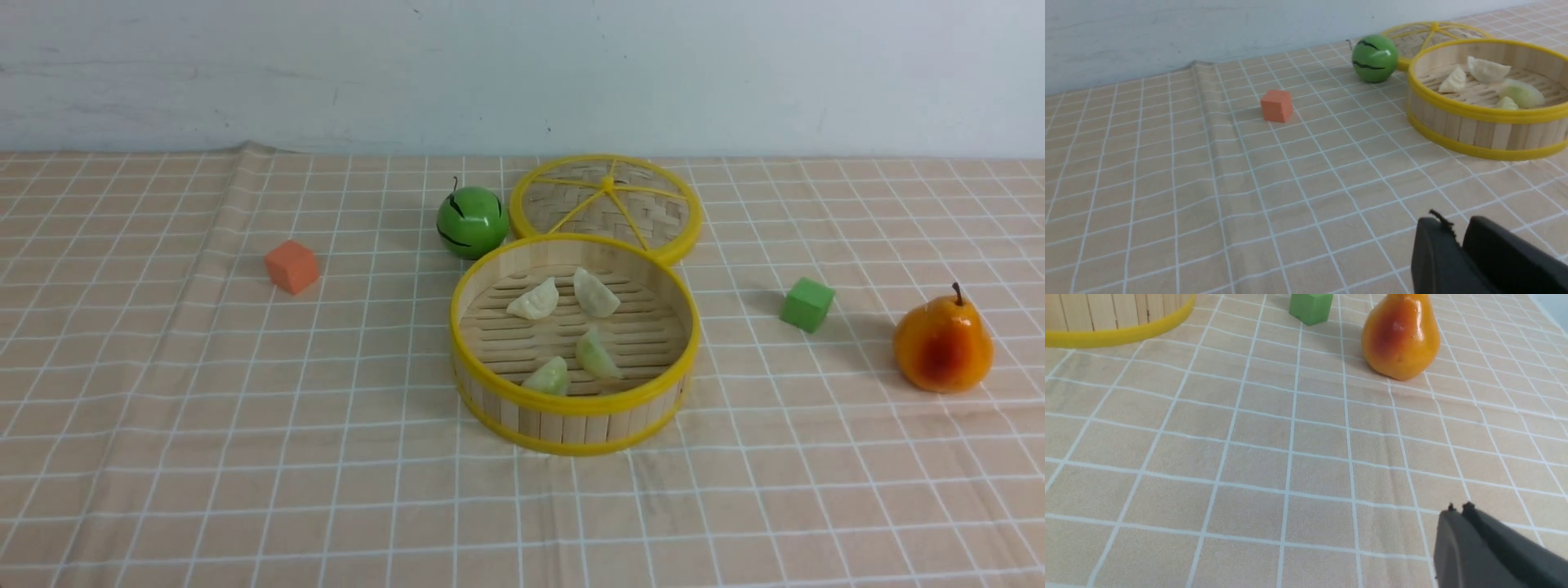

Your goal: Put the dumplings into the steamer on the table with the brown tablecloth.

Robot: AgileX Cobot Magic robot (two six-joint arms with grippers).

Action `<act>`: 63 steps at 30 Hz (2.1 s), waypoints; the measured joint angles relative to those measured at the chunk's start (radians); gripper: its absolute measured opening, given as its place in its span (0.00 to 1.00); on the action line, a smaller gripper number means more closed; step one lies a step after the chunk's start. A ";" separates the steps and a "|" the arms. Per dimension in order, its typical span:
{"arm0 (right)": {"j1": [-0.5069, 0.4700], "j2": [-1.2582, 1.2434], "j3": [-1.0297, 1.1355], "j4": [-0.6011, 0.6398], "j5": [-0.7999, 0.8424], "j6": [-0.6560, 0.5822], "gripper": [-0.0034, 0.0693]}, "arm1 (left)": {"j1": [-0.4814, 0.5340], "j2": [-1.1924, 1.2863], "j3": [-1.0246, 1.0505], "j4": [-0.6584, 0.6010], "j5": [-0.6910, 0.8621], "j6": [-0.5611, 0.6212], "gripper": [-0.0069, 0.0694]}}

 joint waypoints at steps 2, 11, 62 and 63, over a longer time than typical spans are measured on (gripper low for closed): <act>0.000 0.000 0.000 0.001 0.000 0.000 0.04 | 0.110 0.000 0.067 -0.070 -0.096 0.000 0.22; 0.000 0.000 0.000 0.001 0.000 0.000 0.05 | 0.279 0.001 0.214 -0.313 -0.190 0.014 0.22; 0.000 0.000 0.000 0.001 0.000 0.000 0.14 | 0.280 0.001 0.221 -0.417 -0.084 0.200 0.07; 0.000 0.000 0.000 0.001 0.000 0.000 0.14 | 0.280 0.001 0.221 -0.417 -0.084 0.200 0.07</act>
